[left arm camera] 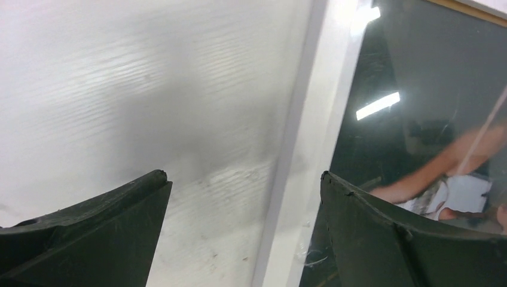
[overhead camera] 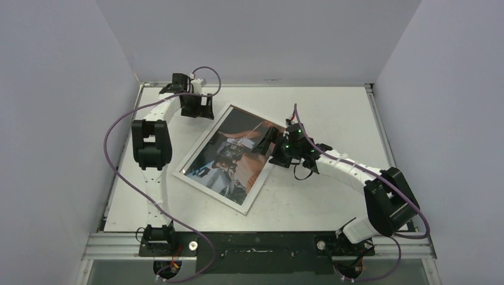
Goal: Put the photo into the frame
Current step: Turn over the photo frame at the center of the board.
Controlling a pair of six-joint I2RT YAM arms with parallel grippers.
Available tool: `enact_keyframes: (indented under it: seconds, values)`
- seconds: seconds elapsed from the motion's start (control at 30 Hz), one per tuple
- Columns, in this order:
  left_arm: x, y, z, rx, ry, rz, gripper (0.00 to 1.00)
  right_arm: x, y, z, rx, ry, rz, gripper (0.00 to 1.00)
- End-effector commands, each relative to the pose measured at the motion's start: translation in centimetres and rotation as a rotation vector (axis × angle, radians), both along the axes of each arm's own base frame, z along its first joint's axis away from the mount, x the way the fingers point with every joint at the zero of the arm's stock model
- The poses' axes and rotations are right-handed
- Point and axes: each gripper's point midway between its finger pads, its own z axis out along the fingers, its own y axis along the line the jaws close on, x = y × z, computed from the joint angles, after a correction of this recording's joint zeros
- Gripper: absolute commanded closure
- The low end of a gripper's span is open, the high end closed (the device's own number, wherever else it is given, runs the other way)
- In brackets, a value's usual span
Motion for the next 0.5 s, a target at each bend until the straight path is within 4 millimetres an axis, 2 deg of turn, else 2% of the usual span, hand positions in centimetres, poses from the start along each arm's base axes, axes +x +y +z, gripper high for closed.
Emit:
enact_keyframes:
  seconds: [0.0,0.07,0.1,0.2,0.33,0.4,0.47]
  values:
    - [0.6,4.6,6.5,-0.028,-0.056,0.100,0.04,5.2,-3.9,3.8,-0.111,-0.171,-0.110,0.03]
    - [-0.2,6.5,8.3,-0.058,-0.078,0.144,0.04,7.5,-6.7,4.9,-0.212,-0.253,-0.198,0.02]
    - [-0.5,7.3,9.0,-0.077,-0.098,0.166,0.04,8.7,-8.3,5.5,-0.269,-0.296,-0.251,0.08]
    - [-1.6,9.8,9.2,-0.076,-0.168,0.220,0.04,11.3,-14.0,5.8,-0.482,-0.385,-0.449,0.10]
    - [-3.1,13.7,6.5,0.009,-0.189,0.295,0.04,13.3,-19.4,6.0,-0.591,-0.508,-0.747,0.10]
    - [-4.7,14.3,4.5,-0.019,-0.205,0.324,0.04,13.7,-21.5,5.4,-0.630,-0.537,-0.856,0.10]
    - [-5.7,14.3,3.8,-0.036,-0.279,0.330,0.04,14.0,-23.4,4.6,-0.673,-0.548,-0.945,0.10]
